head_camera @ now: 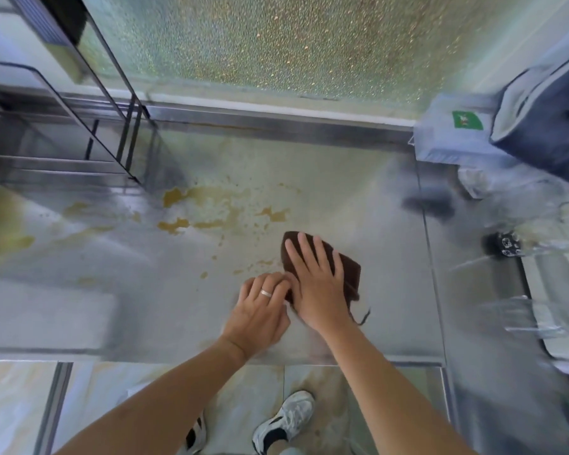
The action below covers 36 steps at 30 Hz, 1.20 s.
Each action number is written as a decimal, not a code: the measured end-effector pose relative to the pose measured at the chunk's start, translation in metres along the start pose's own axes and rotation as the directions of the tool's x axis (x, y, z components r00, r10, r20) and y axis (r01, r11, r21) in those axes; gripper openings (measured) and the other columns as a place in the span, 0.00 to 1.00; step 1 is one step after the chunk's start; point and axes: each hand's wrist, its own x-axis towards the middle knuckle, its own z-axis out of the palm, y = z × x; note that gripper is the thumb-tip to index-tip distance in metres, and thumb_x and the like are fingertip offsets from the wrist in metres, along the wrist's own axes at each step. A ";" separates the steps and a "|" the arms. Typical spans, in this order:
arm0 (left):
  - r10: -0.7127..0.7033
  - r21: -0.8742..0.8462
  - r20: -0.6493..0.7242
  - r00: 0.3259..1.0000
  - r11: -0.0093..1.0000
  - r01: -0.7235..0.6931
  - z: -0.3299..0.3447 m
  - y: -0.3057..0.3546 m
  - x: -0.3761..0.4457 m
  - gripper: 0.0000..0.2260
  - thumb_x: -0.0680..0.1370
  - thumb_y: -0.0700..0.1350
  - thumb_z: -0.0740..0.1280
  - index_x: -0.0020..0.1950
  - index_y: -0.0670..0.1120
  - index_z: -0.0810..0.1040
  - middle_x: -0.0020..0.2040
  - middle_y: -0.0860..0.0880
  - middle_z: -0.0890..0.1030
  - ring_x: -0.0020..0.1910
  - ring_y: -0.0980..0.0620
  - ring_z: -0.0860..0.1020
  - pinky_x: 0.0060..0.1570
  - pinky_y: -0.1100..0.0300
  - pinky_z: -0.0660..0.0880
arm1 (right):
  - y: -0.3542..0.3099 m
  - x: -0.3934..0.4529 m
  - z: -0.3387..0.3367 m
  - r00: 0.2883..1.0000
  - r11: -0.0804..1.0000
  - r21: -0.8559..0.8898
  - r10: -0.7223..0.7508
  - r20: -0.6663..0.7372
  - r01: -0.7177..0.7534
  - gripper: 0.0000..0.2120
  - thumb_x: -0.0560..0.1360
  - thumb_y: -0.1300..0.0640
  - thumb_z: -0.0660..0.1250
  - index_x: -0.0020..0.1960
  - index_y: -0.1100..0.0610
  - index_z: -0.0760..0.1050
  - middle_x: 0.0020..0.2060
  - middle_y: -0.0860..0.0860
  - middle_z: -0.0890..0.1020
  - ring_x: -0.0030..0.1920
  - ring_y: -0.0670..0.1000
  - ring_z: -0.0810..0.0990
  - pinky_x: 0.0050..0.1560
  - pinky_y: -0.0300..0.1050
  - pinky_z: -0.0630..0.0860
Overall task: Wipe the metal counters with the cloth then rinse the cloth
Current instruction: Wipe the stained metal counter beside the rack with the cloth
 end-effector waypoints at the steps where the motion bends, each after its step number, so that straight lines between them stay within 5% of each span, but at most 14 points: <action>1: 0.007 -0.001 0.006 1.000 1.000 -0.007 0.000 0.000 0.000 0.17 0.74 0.46 0.64 0.61 0.42 0.76 0.59 0.43 0.77 0.56 0.42 0.75 0.56 0.47 0.74 | 0.004 0.026 0.000 0.999 1.000 0.001 0.027 -0.027 -0.027 0.27 0.85 0.43 0.50 0.83 0.46 0.54 0.83 0.48 0.56 0.83 0.54 0.53 0.78 0.61 0.54; 5: 0.057 -0.014 0.014 0.998 0.998 -0.057 -0.002 0.001 0.000 0.18 0.72 0.47 0.66 0.60 0.43 0.75 0.59 0.44 0.76 0.57 0.43 0.74 0.55 0.49 0.74 | 0.017 0.141 -0.008 0.993 0.992 0.055 0.113 -0.027 -0.111 0.27 0.84 0.43 0.49 0.83 0.46 0.54 0.83 0.49 0.57 0.82 0.56 0.53 0.78 0.64 0.51; 9: 0.039 -0.013 0.016 0.999 0.999 -0.038 -0.003 -0.001 0.001 0.15 0.72 0.46 0.65 0.58 0.43 0.76 0.58 0.44 0.76 0.57 0.42 0.75 0.55 0.49 0.74 | 0.019 0.166 -0.005 0.994 0.995 0.009 0.103 -0.028 -0.103 0.27 0.85 0.44 0.49 0.83 0.47 0.52 0.83 0.50 0.55 0.83 0.56 0.51 0.79 0.63 0.49; 16: 0.053 -0.057 -0.059 0.997 0.997 -0.056 -0.010 -0.009 -0.019 0.08 0.73 0.42 0.63 0.51 0.44 0.72 0.53 0.44 0.76 0.47 0.42 0.75 0.48 0.50 0.72 | -0.024 0.023 0.006 0.994 0.995 0.015 -0.102 -0.048 0.103 0.29 0.83 0.45 0.53 0.83 0.48 0.55 0.83 0.50 0.57 0.82 0.56 0.54 0.78 0.62 0.55; 22: 0.181 0.033 -0.008 0.983 0.983 -0.181 -0.019 -0.023 -0.030 0.11 0.73 0.47 0.64 0.53 0.46 0.71 0.50 0.44 0.77 0.49 0.42 0.77 0.52 0.50 0.70 | -0.052 -0.055 0.015 0.994 0.995 0.030 -0.098 0.040 0.097 0.34 0.82 0.44 0.58 0.84 0.43 0.46 0.83 0.46 0.52 0.83 0.53 0.48 0.80 0.60 0.51; 30: -0.088 -0.032 0.102 0.991 0.995 0.092 -0.018 -0.023 -0.024 0.28 0.74 0.48 0.61 0.73 0.39 0.70 0.67 0.42 0.72 0.60 0.41 0.74 0.58 0.46 0.74 | -0.047 0.079 0.006 0.996 0.999 0.040 0.028 -0.079 -0.025 0.27 0.84 0.43 0.52 0.82 0.46 0.59 0.82 0.48 0.60 0.82 0.54 0.57 0.78 0.62 0.56; 36: 0.026 -0.039 0.085 0.996 0.999 -0.023 -0.014 -0.026 -0.021 0.21 0.72 0.49 0.64 0.63 0.43 0.76 0.62 0.44 0.74 0.60 0.43 0.73 0.57 0.49 0.71 | -0.039 0.173 0.005 0.998 0.999 0.021 0.047 -0.030 -0.046 0.27 0.85 0.42 0.49 0.83 0.45 0.54 0.83 0.49 0.56 0.83 0.56 0.52 0.79 0.63 0.50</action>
